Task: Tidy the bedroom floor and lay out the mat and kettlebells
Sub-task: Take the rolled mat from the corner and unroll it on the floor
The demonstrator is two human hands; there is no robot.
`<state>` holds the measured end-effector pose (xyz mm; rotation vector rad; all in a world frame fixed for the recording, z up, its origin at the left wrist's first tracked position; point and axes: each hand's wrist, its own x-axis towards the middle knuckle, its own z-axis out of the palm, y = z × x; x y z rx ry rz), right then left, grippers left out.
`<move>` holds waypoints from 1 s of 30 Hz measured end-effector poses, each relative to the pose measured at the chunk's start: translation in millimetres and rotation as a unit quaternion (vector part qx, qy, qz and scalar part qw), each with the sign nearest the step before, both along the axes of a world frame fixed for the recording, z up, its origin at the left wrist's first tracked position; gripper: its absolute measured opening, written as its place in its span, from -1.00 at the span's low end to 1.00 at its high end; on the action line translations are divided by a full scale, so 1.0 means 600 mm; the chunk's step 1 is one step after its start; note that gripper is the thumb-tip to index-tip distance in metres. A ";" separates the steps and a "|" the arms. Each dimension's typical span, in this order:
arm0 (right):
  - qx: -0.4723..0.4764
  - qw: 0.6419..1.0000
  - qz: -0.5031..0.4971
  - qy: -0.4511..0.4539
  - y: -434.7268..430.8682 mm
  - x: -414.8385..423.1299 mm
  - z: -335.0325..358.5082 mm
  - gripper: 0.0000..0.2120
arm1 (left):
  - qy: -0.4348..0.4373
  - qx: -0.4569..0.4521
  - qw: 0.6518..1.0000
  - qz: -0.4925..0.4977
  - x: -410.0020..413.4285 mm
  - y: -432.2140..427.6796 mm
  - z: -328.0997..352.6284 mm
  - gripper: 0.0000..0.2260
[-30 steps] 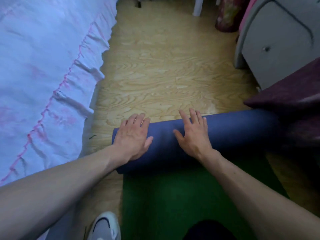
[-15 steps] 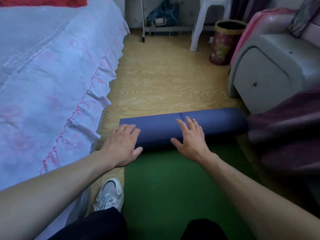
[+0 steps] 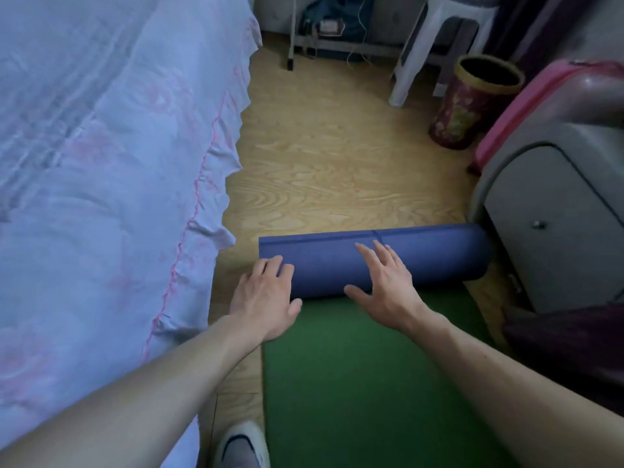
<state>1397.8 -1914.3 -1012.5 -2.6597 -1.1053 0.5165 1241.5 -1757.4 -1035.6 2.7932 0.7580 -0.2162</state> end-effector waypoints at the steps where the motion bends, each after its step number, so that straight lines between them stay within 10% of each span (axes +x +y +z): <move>1: -0.001 1.000 -0.004 0.003 0.023 0.008 0.018 -0.22 | -0.012 -0.009 1.000 0.007 0.009 0.018 0.010 -0.47; 11: -0.027 0.998 -0.011 0.049 0.212 0.076 0.087 -0.22 | 0.001 -0.058 0.996 0.073 0.036 0.147 0.042 -0.44; 26: -0.192 0.973 0.017 0.131 0.289 0.251 -0.173 -0.07 | 0.100 0.005 0.995 0.014 0.261 0.246 -0.231 0.14; 30: -0.165 0.983 0.058 0.054 0.328 0.304 -0.197 0.04 | 0.026 0.043 0.998 0.041 0.333 0.334 -0.228 -0.08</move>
